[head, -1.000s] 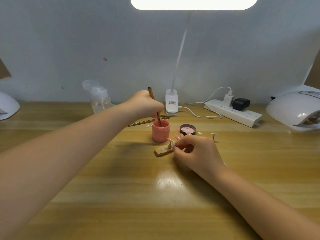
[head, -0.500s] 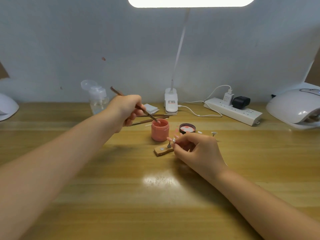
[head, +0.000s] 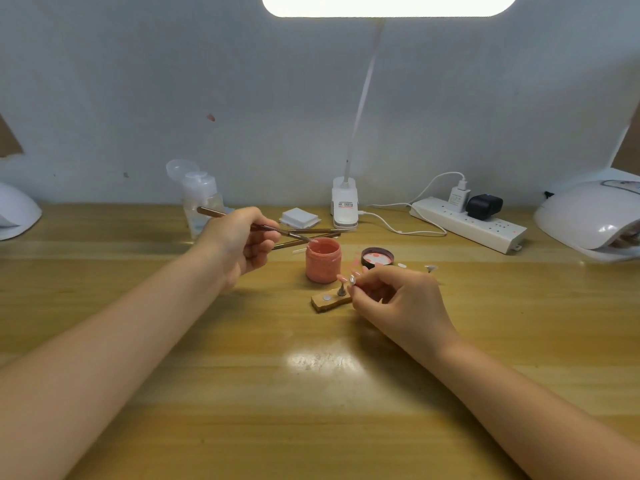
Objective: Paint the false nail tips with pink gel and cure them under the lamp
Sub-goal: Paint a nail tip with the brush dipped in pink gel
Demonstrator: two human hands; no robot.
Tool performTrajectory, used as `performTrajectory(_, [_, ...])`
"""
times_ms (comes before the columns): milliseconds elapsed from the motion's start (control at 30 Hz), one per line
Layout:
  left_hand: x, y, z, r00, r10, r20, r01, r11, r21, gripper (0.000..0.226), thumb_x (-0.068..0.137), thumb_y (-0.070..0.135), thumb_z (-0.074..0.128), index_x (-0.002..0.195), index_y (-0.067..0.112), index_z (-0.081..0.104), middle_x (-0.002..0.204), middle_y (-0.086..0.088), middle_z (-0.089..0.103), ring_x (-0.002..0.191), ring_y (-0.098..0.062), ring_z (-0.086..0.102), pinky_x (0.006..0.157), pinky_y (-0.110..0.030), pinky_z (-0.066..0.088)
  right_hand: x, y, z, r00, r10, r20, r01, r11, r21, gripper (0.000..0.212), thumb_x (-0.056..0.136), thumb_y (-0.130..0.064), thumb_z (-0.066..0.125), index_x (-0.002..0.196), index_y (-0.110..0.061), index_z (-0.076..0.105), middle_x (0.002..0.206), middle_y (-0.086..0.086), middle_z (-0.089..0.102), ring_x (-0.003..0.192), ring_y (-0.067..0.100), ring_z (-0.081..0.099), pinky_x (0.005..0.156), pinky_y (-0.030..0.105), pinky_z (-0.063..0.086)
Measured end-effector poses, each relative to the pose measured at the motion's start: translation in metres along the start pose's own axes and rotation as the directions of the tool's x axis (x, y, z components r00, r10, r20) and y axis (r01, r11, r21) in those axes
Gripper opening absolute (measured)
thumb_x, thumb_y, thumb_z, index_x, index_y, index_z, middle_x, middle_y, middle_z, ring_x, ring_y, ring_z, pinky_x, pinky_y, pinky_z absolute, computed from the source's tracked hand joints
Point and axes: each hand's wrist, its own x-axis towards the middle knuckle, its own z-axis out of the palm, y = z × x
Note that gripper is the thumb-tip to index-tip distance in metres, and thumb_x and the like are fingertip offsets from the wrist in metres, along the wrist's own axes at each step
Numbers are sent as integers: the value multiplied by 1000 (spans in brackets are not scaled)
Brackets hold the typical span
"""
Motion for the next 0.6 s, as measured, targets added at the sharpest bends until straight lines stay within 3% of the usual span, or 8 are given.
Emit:
performTrajectory(167, [6, -11, -13, 980, 76, -182, -84, 996, -36, 20, 87, 13, 46, 76, 10, 63, 42, 5, 55, 33, -6, 44, 40, -14, 37, 0, -2, -1, 999, -28, -30, 28, 1000, 0, 7, 78, -12, 75, 83, -16, 77, 69, -14, 67, 64, 0, 59, 59, 10, 42])
performTrajectory(300, [-5, -20, -17, 952, 252, -174, -272, 957, -100, 18, 91, 11, 50, 79, 8, 64, 47, 3, 59, 41, -8, 51, 48, -22, 43, -1, -3, -2, 999, -35, -34, 36, 999, 24, 11, 78, -10, 75, 86, -17, 76, 73, -13, 68, 68, 5, 61, 60, 14, 46])
performTrajectory(400, [-27, -30, -10, 890, 452, -62, -455, 889, -56, 21, 95, 12, 49, 84, 10, 67, 57, 0, 66, 53, -11, 60, 53, -24, 49, -1, -3, -2, 998, -30, -63, 33, 998, 51, 12, 79, -8, 75, 87, -17, 76, 73, -12, 68, 69, 8, 61, 61, 17, 49])
performTrajectory(467, [-44, -39, -5, 812, 580, 63, -580, 815, -22, 20, 92, 15, 49, 87, 10, 68, 64, -3, 68, 59, -14, 63, 55, -23, 52, -1, -3, -2, 996, -11, -87, 18, 996, 82, 11, 79, -8, 75, 88, -15, 77, 75, -6, 71, 71, 9, 63, 65, 22, 52])
performTrajectory(600, [-65, -55, 4, 670, 700, 250, -735, 673, 83, 19, 90, 16, 49, 89, 11, 67, 72, 0, 70, 66, -11, 67, 60, -20, 52, 0, -1, -2, 994, 9, -113, 1, 996, 90, 12, 81, -9, 74, 92, -13, 76, 80, -2, 73, 76, 10, 65, 71, 27, 54])
